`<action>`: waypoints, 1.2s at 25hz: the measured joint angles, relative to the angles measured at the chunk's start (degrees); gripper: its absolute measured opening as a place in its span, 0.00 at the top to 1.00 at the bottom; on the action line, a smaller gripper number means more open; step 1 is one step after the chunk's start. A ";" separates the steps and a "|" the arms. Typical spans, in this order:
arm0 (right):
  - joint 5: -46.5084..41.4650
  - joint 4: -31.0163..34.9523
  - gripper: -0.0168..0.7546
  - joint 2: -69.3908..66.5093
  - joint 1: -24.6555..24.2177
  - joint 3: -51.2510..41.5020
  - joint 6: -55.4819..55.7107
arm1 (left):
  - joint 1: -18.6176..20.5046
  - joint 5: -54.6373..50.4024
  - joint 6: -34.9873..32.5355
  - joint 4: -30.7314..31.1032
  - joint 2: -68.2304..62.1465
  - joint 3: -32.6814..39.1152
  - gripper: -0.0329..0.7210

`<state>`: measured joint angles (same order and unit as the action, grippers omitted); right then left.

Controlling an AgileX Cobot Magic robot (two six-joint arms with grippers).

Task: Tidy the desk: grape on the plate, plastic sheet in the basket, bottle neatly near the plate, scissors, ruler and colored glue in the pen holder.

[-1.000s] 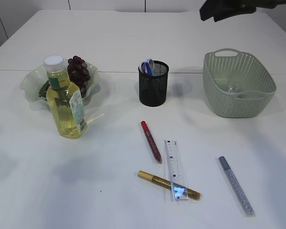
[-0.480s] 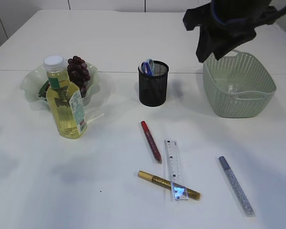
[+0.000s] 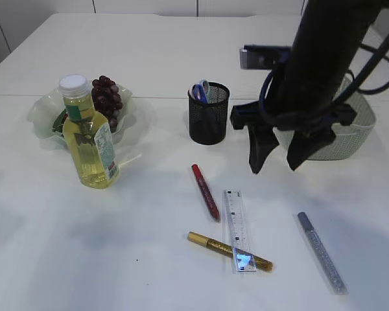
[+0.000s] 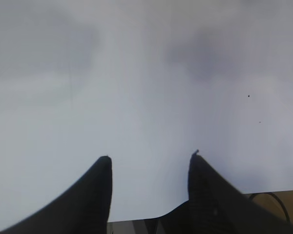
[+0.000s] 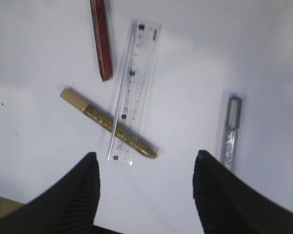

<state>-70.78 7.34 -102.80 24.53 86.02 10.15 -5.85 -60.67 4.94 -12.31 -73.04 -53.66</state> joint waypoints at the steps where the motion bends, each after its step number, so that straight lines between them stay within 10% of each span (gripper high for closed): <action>1: 0.00 0.80 0.35 0.00 0.00 -1.33 0.37 | 0.00 0.00 0.00 0.00 0.00 0.00 0.46; 30: 3.82 0.37 0.34 -13.39 4.87 -1.67 15.65 | 0.00 0.00 0.00 -0.10 0.00 0.00 0.46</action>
<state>-66.95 7.71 -116.19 29.39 84.35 25.80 -5.85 -60.67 4.94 -12.40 -73.04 -53.66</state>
